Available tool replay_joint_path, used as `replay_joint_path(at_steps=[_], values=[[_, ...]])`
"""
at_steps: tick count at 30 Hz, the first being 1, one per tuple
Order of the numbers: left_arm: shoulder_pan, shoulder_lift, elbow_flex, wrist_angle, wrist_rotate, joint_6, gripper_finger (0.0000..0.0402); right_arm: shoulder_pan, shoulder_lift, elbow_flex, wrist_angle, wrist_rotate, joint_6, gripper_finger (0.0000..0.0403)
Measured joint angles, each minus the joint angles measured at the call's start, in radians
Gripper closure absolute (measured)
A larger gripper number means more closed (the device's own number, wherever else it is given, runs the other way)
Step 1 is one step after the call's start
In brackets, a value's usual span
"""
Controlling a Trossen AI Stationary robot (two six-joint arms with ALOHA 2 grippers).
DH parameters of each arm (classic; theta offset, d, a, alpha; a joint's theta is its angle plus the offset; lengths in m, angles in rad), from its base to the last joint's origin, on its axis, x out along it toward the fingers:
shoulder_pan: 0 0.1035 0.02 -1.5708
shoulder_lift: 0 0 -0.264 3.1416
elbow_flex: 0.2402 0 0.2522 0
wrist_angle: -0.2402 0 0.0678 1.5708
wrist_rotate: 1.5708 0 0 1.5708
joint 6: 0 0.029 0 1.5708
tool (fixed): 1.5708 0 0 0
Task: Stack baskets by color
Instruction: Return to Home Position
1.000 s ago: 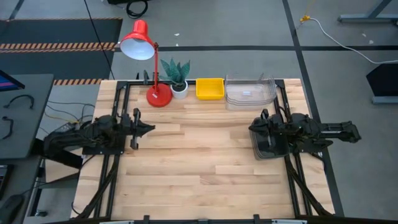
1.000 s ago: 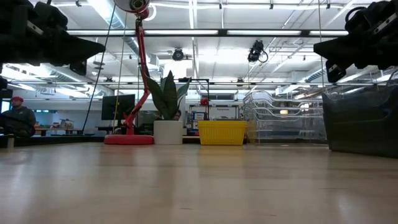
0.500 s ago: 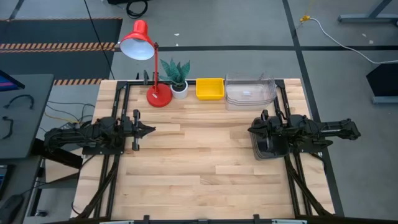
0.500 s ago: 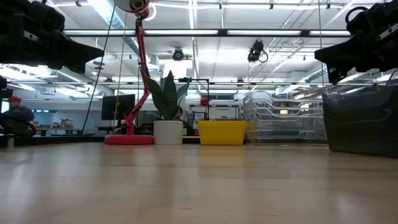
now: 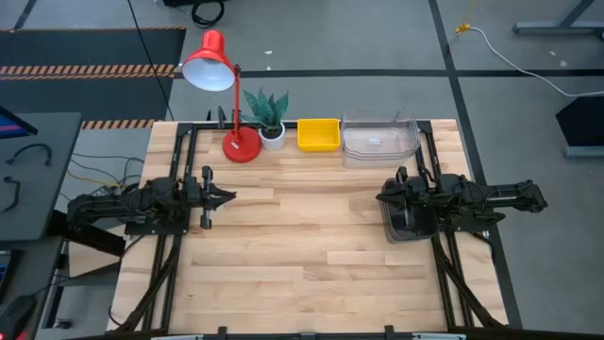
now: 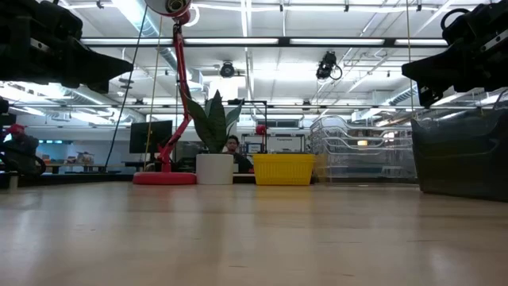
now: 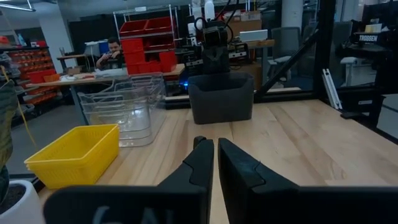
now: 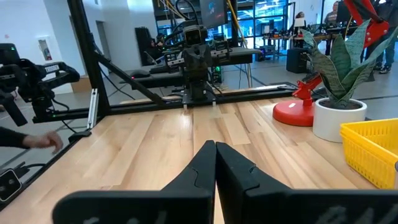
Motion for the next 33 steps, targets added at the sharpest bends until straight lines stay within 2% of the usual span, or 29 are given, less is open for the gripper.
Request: replay_joint_path(at_steps=[11, 23, 33], values=[[0.000, 0.000, 0.000, 0.003, 0.000, 0.000, 0.0383, 0.000, 0.000, 0.000, 0.000, 0.000, 0.000, 0.0389], [0.000, 0.000, 0.000, 0.003, 0.000, 0.000, 0.0370, 0.000, 0.000, 0.000, 0.000, 0.000, 0.000, 0.0389], [0.000, 0.000, -0.001, 0.003, 0.000, 0.000, 0.0380, 0.000, 0.000, 0.000, 0.000, 0.000, 0.000, 0.0389]])
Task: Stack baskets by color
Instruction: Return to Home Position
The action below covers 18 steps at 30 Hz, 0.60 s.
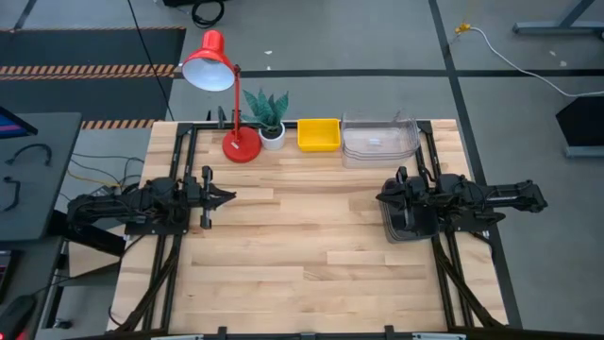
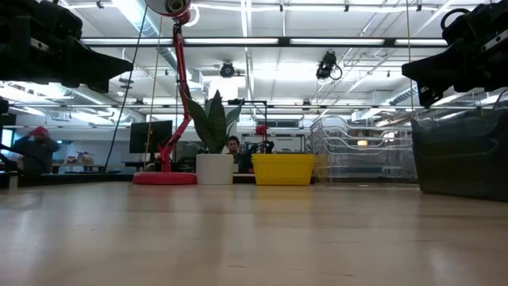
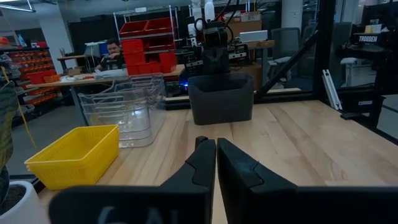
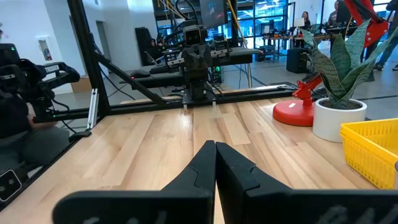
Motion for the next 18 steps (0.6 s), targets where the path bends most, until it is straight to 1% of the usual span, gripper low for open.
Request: replay_joint_path(at_steps=[9, 18], values=[[0.000, 0.000, 0.000, 0.000, 0.000, 0.000, 0.0369, 0.000, 0.000, 0.000, 0.000, 0.000, 0.000, 0.0389], [0.000, 0.000, 0.000, 0.000, 0.000, 0.000, 0.0382, 0.000, 0.000, 0.000, 0.000, 0.000, 0.000, 0.0389]])
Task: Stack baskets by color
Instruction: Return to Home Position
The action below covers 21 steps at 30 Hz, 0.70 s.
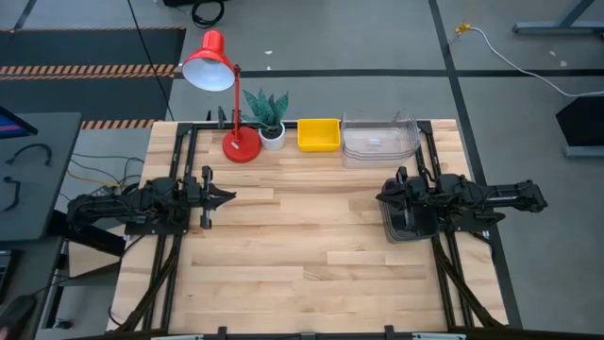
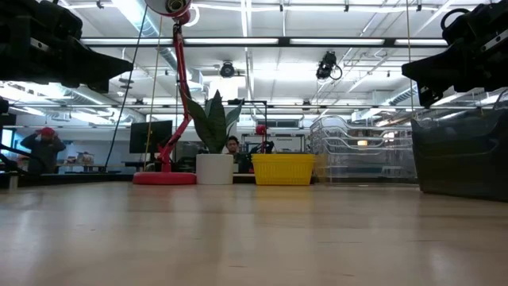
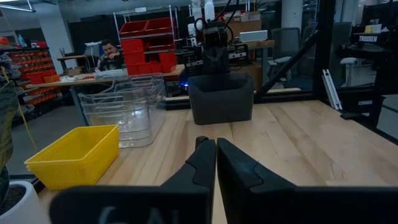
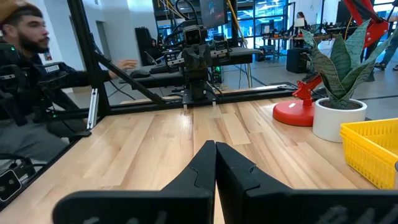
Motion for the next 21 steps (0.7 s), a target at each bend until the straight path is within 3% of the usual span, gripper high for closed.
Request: replay_joint_path(at_steps=[21], values=[[0.000, 0.000, 0.000, 0.000, 0.000, 0.000, 0.0379, 0.000, 0.000, 0.000, 0.000, 0.000, 0.000, 0.0389]])
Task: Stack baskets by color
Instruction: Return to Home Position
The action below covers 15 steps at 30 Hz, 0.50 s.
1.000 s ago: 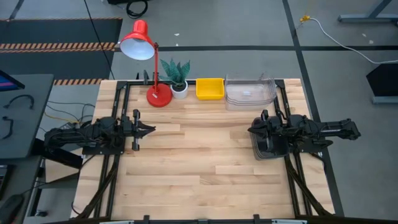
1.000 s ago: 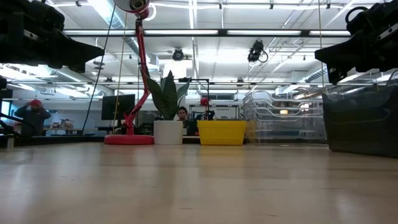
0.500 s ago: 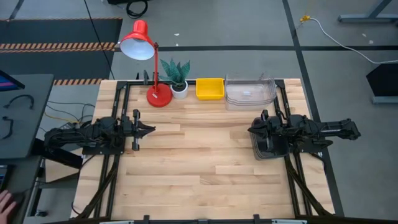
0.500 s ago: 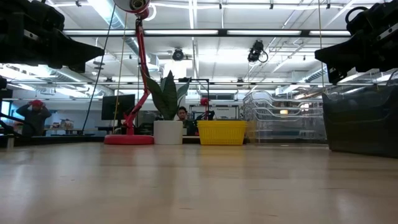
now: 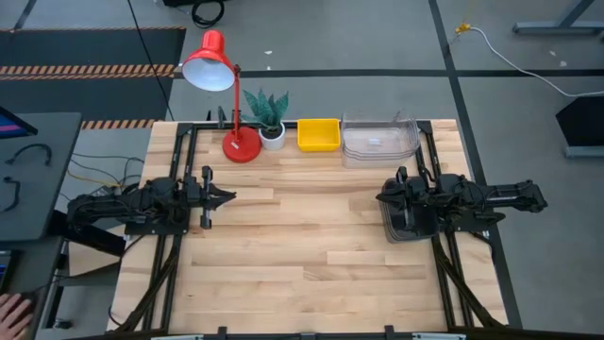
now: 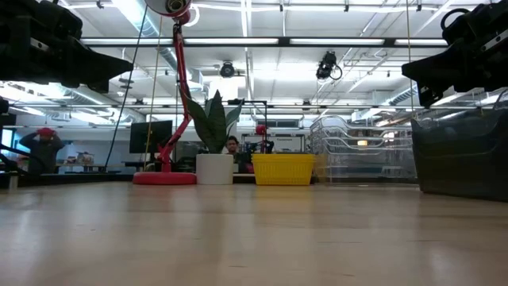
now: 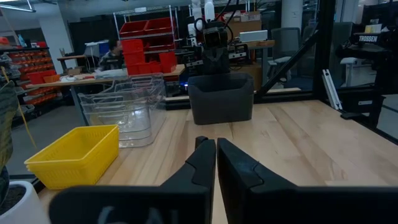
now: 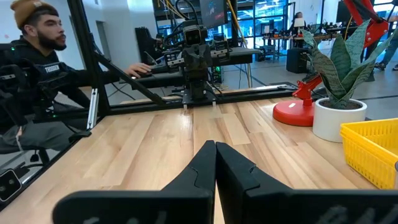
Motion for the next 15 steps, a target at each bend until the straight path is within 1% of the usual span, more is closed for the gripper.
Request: replay_joint_path(at_steps=[15], values=[[0.000, 0.000, 0.000, 0.000, 0.000, 0.000, 0.0368, 0.000, 0.000, 0.000, 0.000, 0.000, 0.000, 0.0389]])
